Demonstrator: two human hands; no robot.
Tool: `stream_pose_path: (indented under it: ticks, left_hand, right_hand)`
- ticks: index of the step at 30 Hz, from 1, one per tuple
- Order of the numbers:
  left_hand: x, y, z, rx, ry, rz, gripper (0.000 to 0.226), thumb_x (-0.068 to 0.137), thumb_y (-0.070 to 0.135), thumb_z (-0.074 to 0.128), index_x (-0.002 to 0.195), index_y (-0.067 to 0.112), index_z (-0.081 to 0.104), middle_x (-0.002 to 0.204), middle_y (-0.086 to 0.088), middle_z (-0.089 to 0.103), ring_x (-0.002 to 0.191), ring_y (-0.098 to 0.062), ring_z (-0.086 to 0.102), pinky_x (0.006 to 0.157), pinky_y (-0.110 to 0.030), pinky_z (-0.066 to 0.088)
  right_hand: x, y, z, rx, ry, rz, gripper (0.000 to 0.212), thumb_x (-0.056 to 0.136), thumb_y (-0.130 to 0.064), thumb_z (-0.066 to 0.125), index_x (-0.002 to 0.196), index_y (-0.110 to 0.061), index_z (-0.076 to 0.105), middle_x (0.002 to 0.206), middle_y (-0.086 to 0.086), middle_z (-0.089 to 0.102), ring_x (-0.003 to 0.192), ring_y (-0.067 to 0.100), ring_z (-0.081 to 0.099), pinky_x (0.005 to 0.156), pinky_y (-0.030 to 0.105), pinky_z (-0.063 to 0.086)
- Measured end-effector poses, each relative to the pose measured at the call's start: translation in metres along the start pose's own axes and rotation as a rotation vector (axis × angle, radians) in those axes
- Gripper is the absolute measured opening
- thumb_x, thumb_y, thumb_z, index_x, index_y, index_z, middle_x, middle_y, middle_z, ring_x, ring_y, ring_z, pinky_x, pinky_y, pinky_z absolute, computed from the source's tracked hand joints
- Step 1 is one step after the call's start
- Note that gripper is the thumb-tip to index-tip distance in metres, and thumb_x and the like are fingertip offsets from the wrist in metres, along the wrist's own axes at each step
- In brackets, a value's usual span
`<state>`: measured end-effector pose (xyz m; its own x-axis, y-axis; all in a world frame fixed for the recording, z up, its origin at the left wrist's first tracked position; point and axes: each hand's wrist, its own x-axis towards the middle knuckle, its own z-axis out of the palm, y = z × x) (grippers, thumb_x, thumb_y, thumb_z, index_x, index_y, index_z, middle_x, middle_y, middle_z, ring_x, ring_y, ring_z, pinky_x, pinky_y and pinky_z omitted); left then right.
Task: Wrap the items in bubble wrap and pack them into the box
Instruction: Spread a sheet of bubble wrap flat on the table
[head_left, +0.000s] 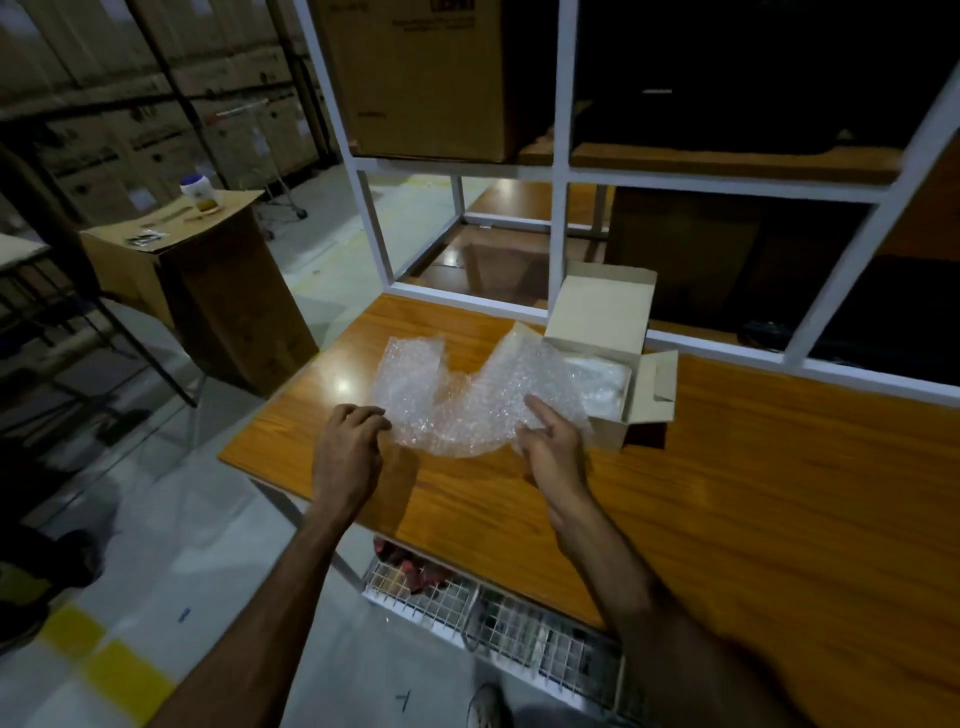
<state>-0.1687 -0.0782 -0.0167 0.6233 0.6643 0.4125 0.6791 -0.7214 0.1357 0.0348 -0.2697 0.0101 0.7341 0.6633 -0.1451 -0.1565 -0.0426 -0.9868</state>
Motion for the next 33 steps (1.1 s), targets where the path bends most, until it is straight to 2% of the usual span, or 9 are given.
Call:
stream_pose_path:
  ticks: [2,4,6,11,15,19,25,30,33]
  left_hand:
    - [-0.007,0.011,0.002,0.120,-0.241,-0.077,0.041,0.090,0.003,0.071,0.127,0.022,0.074,0.150,-0.008,0.059,0.137,-0.033,0.047,0.104,-0.052,0.051]
    - [-0.015,0.025,0.003,0.184,-0.460,-0.125,0.043,0.097,0.023,0.070,0.139,0.032,0.066,0.164,-0.007,0.041,0.149,-0.034,0.033,0.115,-0.057,0.040]
    - [-0.028,0.041,0.007,0.127,-0.537,-0.143,0.040,0.099,0.048,0.061,0.137,0.037,0.066,0.167,-0.007,0.036,0.152,-0.033,0.029,0.119,-0.061,0.031]
    - [-0.050,0.068,0.021,-0.010,-0.502,-0.164,0.040,0.101,0.055,0.050,0.129,0.032,0.068,0.161,-0.008,0.044,0.149,-0.029,0.034,0.121,-0.062,0.024]
    - [-0.039,0.066,0.038,-0.057,-0.418,-0.187,0.049,0.104,0.057,0.045,0.136,0.024,0.060,0.142,-0.008,0.062,0.131,-0.028,0.051,0.110,-0.056,0.035]
    - [-0.016,0.061,0.049,-0.083,-0.412,-0.284,0.042,0.103,0.045,0.056,0.138,0.021,0.059,0.139,-0.011,0.059,0.130,-0.029,0.051,0.111,-0.059,0.038]
    - [0.013,0.033,0.070,-0.177,-0.588,-0.137,0.026,0.085,0.018,0.070,0.106,0.034,0.063,0.121,-0.004,0.059,0.112,-0.029,0.055,0.094,-0.055,0.054]
    - [0.011,0.020,0.074,-0.286,-0.435,-0.076,0.025,0.091,0.007,0.071,0.112,0.021,0.076,0.117,-0.002,0.073,0.101,-0.020,0.067,0.093,-0.044,0.058]
    - [0.007,0.015,0.074,-0.290,-0.320,-0.104,0.016,0.097,0.018,0.064,0.104,0.020,0.078,0.111,-0.001,0.075,0.095,-0.015,0.067,0.086,-0.041,0.060]
  right_hand:
    - [-0.010,0.019,-0.005,-0.083,-0.098,0.083,0.061,0.100,-0.008,0.061,0.155,-0.028,0.044,0.124,0.004,0.061,0.070,0.002,0.060,0.058,0.017,0.053]
    - [-0.020,0.040,-0.007,-0.187,-0.157,0.181,0.068,0.096,-0.019,0.063,0.155,-0.042,0.038,0.130,-0.001,0.063,0.074,0.010,0.061,0.069,0.038,0.062]
    - [-0.025,0.066,-0.012,-0.214,-0.203,0.259,0.074,0.091,-0.025,0.062,0.155,-0.048,0.032,0.126,-0.003,0.062,0.076,0.016,0.059,0.070,0.043,0.059]
    - [-0.037,0.067,-0.026,-0.147,-0.255,0.359,0.080,0.096,-0.007,0.062,0.161,-0.038,0.027,0.160,0.006,0.042,0.121,0.021,0.061,0.090,0.040,0.061]
    - [-0.032,0.062,-0.026,-0.154,-0.273,0.384,0.073,0.099,-0.008,0.057,0.162,-0.028,0.026,0.153,0.008,0.050,0.113,0.018,0.066,0.086,0.037,0.059]
    - [-0.021,0.061,-0.011,-0.173,-0.277,0.382,0.068,0.101,-0.011,0.055,0.162,-0.021,0.027,0.155,0.005,0.049,0.112,0.014,0.065,0.089,0.037,0.057]
    - [-0.013,0.065,0.003,-0.200,-0.214,0.372,0.065,0.100,-0.009,0.057,0.160,-0.017,0.033,0.131,-0.002,0.058,0.106,0.011,0.064,0.078,0.031,0.057]
    - [-0.011,0.070,-0.005,-0.189,-0.186,0.348,0.061,0.104,-0.008,0.051,0.161,-0.014,0.030,0.149,0.006,0.050,0.110,0.014,0.065,0.088,0.037,0.059]
    - [-0.013,0.069,-0.006,-0.213,-0.154,0.332,0.059,0.104,-0.010,0.050,0.160,-0.014,0.032,0.154,0.007,0.048,0.109,0.013,0.066,0.091,0.039,0.059]
